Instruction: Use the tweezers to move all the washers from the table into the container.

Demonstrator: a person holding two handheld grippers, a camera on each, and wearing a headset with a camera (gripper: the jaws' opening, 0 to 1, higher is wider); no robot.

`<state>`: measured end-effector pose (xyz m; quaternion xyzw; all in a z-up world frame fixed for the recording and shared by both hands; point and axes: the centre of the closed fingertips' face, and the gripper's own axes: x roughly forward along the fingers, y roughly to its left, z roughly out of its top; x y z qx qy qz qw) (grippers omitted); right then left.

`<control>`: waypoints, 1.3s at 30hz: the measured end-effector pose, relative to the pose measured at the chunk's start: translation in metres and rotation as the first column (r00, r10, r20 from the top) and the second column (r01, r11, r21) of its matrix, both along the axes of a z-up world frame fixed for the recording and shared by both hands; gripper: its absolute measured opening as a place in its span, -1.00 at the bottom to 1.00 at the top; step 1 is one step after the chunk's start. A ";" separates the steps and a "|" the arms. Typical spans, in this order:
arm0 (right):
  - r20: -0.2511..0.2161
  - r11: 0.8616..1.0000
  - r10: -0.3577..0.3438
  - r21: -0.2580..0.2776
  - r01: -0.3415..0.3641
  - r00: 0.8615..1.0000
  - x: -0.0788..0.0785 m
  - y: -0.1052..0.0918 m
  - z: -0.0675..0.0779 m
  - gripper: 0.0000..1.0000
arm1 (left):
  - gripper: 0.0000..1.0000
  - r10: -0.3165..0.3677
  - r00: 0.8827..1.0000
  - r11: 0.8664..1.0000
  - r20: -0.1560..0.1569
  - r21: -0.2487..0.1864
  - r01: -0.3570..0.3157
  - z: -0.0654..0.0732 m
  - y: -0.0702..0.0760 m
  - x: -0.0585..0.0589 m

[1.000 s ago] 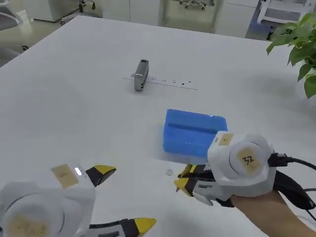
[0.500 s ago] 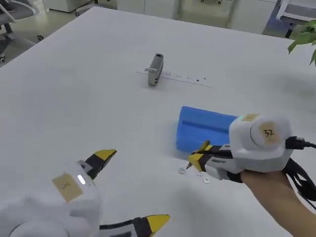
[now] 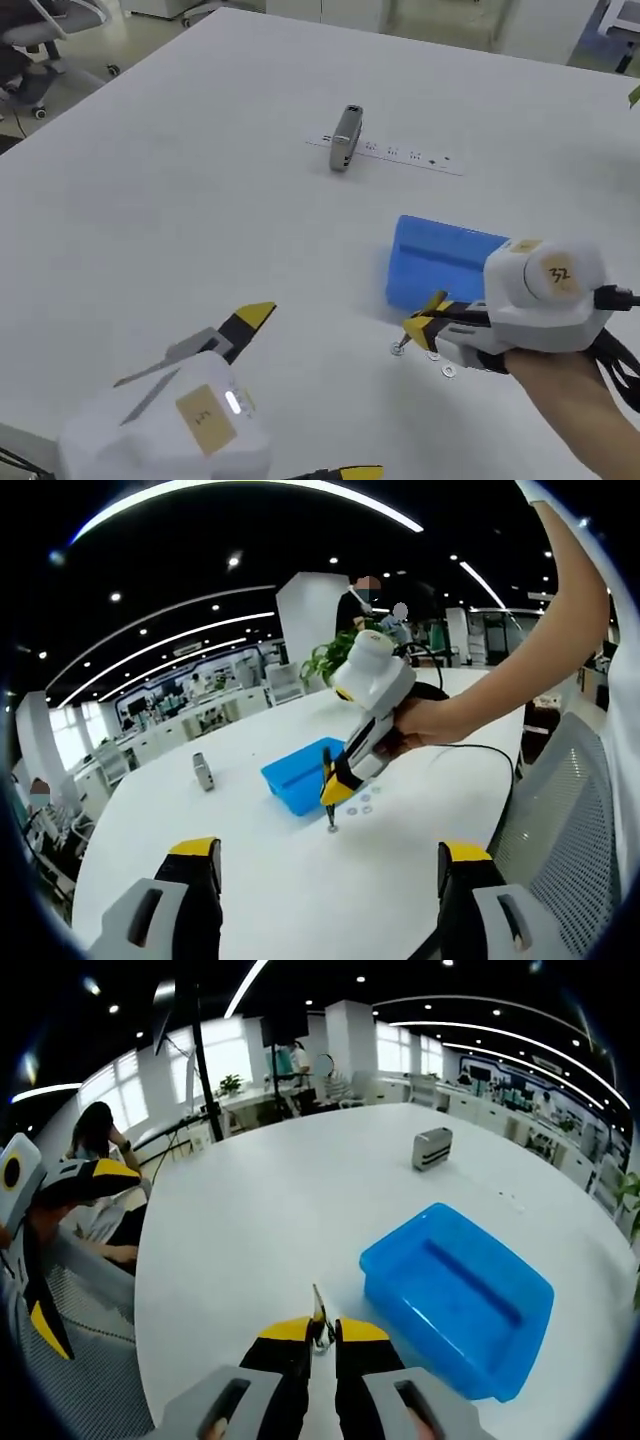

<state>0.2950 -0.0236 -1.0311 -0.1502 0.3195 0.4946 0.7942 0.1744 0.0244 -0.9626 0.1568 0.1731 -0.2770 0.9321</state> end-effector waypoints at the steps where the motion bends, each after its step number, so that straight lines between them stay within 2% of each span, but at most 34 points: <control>1: 0.001 1.000 -0.001 -0.003 0.001 1.000 0.000 0.000 0.000 -0.91 | 0.83 0.000 1.000 1.000 -0.001 0.002 0.000 0.000 0.000 0.000; 3: 0.009 1.000 0.002 -0.008 -0.002 1.000 0.002 0.000 -0.001 -0.91 | 0.84 0.002 1.000 1.000 0.001 0.008 -0.002 0.000 0.000 0.000; 7: -0.009 1.000 0.000 -0.001 0.000 1.000 0.001 0.001 -0.001 -0.91 | 0.94 0.013 0.999 1.000 -0.029 0.024 -0.013 -0.008 0.002 0.002; 13: -0.023 1.000 0.000 0.003 0.000 1.000 -0.001 0.002 -0.001 -0.91 | 0.93 0.021 1.000 0.999 -0.020 0.035 -0.020 -0.007 0.004 0.002; 18: -0.028 1.000 0.014 -0.006 -0.014 1.000 -0.004 0.004 -0.003 -0.91 | 0.94 0.052 0.999 0.998 -0.015 0.021 -0.052 -0.003 0.011 0.005; 21: -0.015 1.000 0.022 -0.014 -0.022 1.000 -0.004 0.005 -0.003 -0.91 | 0.94 0.071 0.997 0.997 -0.019 -0.019 -0.072 0.001 0.014 0.007; 26: -0.004 0.999 0.040 -0.028 -0.040 0.999 -0.006 0.005 -0.003 -0.92 | 0.93 0.099 0.995 0.993 -0.025 -0.055 -0.101 0.006 0.021 0.008; 27: -0.001 0.999 0.040 -0.030 -0.040 0.999 -0.006 0.005 -0.003 -0.92 | 0.93 0.101 0.995 0.993 -0.023 -0.052 -0.102 0.007 0.023 0.008; 29: 0.003 0.999 0.034 -0.027 -0.034 0.999 -0.006 0.005 -0.003 -0.93 | 0.92 0.116 0.993 0.993 -0.012 -0.015 -0.116 0.006 0.029 0.008; 30: 0.000 0.999 0.024 -0.025 -0.024 1.000 -0.005 0.004 -0.003 -0.94 | 0.92 0.122 0.992 0.992 -0.013 -0.020 -0.122 0.006 0.031 0.007; 32: -0.003 1.000 0.015 -0.025 -0.015 1.000 -0.005 0.004 -0.004 -0.94 | 0.92 0.138 0.990 0.989 -0.029 -0.040 -0.139 0.004 0.035 0.007; 35: -0.032 1.000 -0.011 -0.025 0.010 0.999 -0.002 0.004 -0.003 -0.95 | 0.91 0.149 0.988 0.988 -0.026 -0.046 -0.150 0.001 0.036 0.009; 36: -0.034 1.000 -0.012 -0.025 0.011 0.999 -0.002 0.004 -0.003 -0.95 | 0.91 0.151 0.988 0.987 -0.041 -0.056 -0.153 -0.002 0.036 0.009; 37: -0.037 1.000 -0.014 -0.025 0.013 0.999 -0.001 0.004 -0.003 -0.95 | 0.94 0.153 0.986 0.986 -0.064 -0.052 -0.157 -0.006 0.036 0.009; 39: -0.033 0.999 -0.021 -0.038 0.019 0.999 0.000 0.003 -0.003 -0.96 | 0.97 0.160 0.985 0.986 -0.065 -0.039 -0.163 -0.008 0.039 0.008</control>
